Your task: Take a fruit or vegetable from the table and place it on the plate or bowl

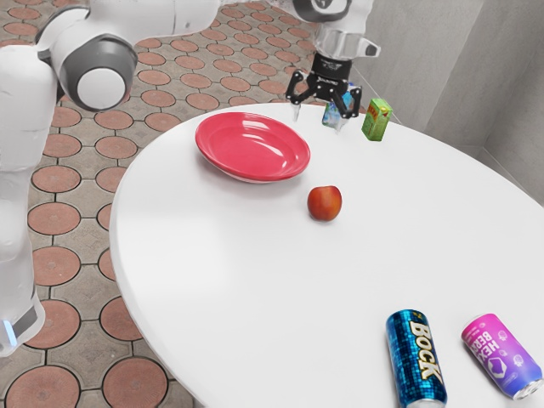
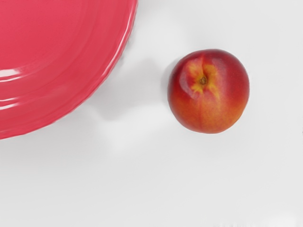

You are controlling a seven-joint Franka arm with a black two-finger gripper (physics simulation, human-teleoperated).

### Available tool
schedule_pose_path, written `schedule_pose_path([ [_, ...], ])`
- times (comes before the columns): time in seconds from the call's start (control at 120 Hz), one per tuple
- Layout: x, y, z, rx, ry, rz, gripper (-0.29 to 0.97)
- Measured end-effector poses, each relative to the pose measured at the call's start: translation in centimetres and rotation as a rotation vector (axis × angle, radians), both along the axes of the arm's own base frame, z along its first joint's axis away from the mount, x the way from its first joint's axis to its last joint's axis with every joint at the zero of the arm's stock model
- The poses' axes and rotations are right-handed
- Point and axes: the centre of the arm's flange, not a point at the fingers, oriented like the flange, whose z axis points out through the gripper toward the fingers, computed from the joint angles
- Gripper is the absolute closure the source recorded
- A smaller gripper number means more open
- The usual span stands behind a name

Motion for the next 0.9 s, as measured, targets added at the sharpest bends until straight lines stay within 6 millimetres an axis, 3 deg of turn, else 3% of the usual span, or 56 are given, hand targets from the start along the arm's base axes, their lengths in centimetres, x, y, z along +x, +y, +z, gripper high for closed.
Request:
schedule_pose_path([
  [0.15,1.1,0.4,-2.1,-0.012,-0.018,-0.149,0.0],
  [0.283,1.4,-0.8,-1.9,-0.016,-0.044,-0.192,0.0],
  [0.425,4.3,-3.1,-7.0,-0.048,0.004,-0.247,0.0],
  [0.633,6.0,-1.7,-11.5,-0.109,0.031,-0.223,0.0],
  [0.9,5.9,2.7,-12.5,-0.154,0.015,-0.152,0.0],
])
